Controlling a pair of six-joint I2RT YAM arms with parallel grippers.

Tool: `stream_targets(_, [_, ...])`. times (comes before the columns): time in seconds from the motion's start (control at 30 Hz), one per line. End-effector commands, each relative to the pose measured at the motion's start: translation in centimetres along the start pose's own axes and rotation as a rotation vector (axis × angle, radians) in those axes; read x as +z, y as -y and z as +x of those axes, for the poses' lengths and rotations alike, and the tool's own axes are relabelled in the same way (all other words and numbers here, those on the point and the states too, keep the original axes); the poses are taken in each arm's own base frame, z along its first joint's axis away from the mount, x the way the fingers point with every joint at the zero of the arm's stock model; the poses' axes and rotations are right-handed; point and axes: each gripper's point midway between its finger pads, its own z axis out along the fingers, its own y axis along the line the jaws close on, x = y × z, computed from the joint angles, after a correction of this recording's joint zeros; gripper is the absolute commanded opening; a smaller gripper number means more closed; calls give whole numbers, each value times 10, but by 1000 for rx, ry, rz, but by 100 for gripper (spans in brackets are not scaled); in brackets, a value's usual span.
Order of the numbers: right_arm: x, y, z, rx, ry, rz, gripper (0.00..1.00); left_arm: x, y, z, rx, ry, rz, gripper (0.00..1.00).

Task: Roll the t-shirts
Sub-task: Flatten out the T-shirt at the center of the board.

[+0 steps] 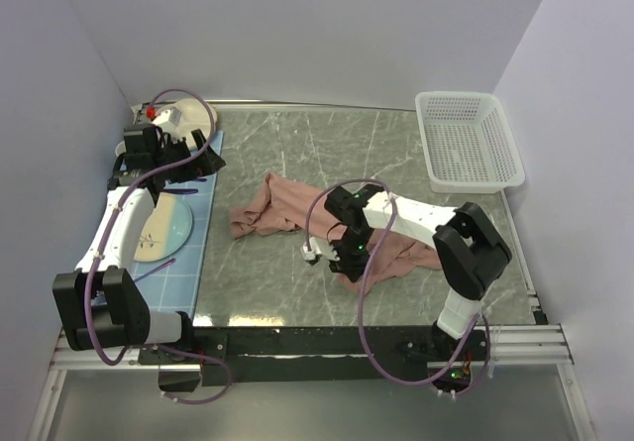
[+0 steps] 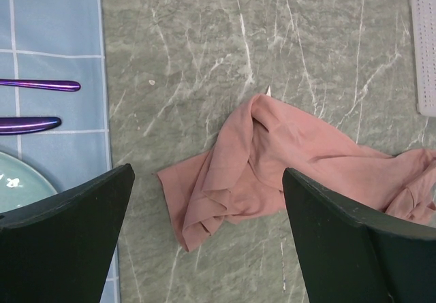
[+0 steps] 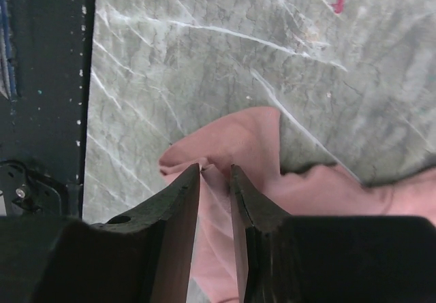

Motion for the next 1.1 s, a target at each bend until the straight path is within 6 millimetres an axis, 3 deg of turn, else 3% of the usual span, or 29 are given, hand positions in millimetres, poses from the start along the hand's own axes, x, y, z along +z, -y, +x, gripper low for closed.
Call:
stream_targets(0.0, [-13, -13, -4, -25, 11, 17, 32, -5, 8, -14, 28, 57, 29, 98])
stream_targets(0.2, [-1, -7, 10, -19, -31, 33, 33, -6, 8, -14, 29, 63, 29, 98])
stream_targets(0.57, [3, 10, 8, -54, -41, 47, 36, -12, 3, -13, 24, 71, 13, 98])
stream_targets(0.8, [1, 7, 11, -80, -60, 21, 41, -13, 2, -14, 14, 77, 13, 98])
stream_targets(1.07, [4, 11, 6, -77, -45, 6, 23, -14, 0, -13, 9, 75, 9, 98])
